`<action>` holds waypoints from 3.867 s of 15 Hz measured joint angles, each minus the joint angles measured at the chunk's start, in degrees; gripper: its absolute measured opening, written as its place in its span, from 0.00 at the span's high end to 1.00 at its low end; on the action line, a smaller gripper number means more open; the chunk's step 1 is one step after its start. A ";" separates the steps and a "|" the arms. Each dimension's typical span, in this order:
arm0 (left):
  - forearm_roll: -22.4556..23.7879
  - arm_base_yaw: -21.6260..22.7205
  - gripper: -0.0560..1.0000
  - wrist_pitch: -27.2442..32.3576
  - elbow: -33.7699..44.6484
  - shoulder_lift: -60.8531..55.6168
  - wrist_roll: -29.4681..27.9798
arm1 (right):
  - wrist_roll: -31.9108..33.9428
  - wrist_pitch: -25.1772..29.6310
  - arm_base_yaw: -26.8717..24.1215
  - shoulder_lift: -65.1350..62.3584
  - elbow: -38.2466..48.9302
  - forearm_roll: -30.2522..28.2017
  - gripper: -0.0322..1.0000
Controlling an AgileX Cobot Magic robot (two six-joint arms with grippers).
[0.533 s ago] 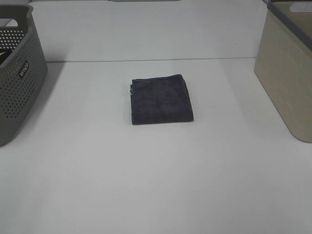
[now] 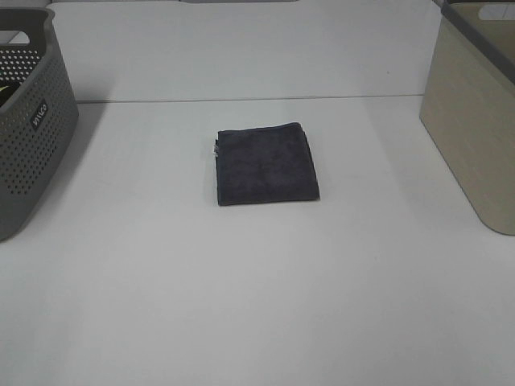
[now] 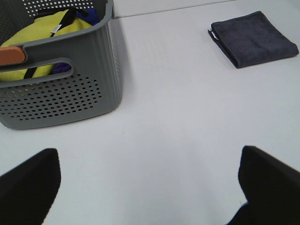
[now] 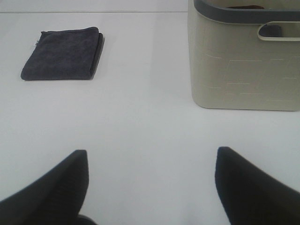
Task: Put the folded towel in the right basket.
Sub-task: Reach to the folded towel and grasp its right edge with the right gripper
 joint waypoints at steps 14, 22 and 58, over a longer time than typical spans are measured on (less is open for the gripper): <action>0.00 0.00 0.02 0.00 0.00 0.00 0.00 | 0.00 0.00 0.00 0.00 0.00 0.00 0.28; 0.00 0.00 0.02 0.00 0.00 0.00 0.00 | 0.00 0.00 0.00 0.00 0.00 0.00 0.28; 0.00 0.00 0.02 0.00 0.00 0.00 0.00 | -26.99 -28.71 0.00 48.87 -10.31 31.97 0.32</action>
